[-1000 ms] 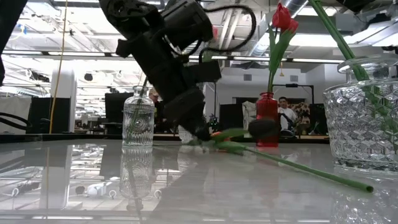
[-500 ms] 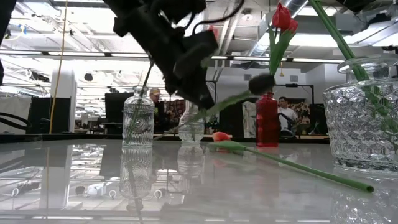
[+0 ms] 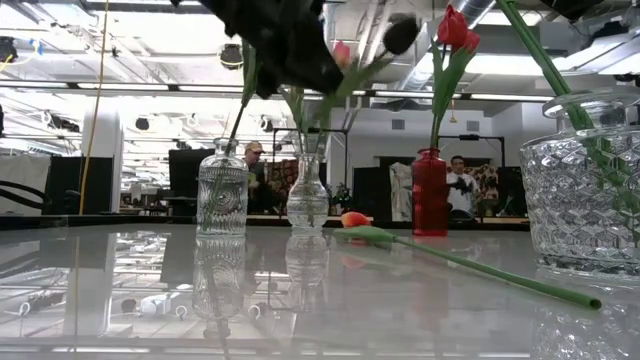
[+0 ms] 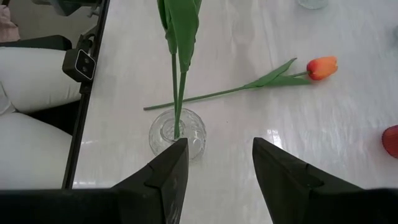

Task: Sort flowers into vase by color
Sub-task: Put the black tulip into the middle transparent vase

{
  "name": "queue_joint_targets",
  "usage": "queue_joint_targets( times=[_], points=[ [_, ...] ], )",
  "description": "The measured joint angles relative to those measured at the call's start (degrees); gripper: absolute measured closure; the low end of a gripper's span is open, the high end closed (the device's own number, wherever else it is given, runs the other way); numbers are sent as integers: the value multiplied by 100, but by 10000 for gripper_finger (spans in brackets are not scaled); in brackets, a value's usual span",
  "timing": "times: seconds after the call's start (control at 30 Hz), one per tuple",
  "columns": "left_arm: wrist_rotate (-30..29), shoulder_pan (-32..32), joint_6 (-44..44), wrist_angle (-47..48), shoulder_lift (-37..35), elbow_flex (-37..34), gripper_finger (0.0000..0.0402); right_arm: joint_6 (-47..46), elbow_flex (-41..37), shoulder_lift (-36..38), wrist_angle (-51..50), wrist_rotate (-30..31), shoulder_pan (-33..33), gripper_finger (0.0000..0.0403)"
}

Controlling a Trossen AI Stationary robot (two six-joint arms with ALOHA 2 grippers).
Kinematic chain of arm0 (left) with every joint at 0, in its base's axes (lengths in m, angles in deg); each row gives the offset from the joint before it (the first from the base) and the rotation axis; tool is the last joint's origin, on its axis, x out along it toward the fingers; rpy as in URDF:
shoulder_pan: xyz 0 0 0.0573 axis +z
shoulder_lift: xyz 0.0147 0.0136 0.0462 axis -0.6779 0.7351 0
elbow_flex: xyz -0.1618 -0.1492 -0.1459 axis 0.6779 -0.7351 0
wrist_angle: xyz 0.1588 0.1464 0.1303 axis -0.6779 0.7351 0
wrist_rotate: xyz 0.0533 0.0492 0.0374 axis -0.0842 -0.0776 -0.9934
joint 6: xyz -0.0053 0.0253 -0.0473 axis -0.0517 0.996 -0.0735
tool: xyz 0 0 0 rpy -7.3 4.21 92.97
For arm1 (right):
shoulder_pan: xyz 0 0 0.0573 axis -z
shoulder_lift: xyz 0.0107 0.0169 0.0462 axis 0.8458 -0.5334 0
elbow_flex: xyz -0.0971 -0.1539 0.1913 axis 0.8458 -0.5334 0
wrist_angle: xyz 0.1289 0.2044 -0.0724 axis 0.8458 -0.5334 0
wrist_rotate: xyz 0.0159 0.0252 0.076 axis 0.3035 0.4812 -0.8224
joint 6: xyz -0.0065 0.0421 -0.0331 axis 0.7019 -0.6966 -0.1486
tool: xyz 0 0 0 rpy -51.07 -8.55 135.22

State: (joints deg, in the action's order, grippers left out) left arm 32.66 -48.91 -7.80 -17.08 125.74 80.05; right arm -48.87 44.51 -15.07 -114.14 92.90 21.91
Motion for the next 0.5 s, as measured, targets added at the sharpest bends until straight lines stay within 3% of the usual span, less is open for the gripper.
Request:
queue_joint_targets(
  times=[0.5],
  points=[
    [-928,-457,-35,21,-1234,3,380,-1,0,0,0,0,0,198]
  ],
)
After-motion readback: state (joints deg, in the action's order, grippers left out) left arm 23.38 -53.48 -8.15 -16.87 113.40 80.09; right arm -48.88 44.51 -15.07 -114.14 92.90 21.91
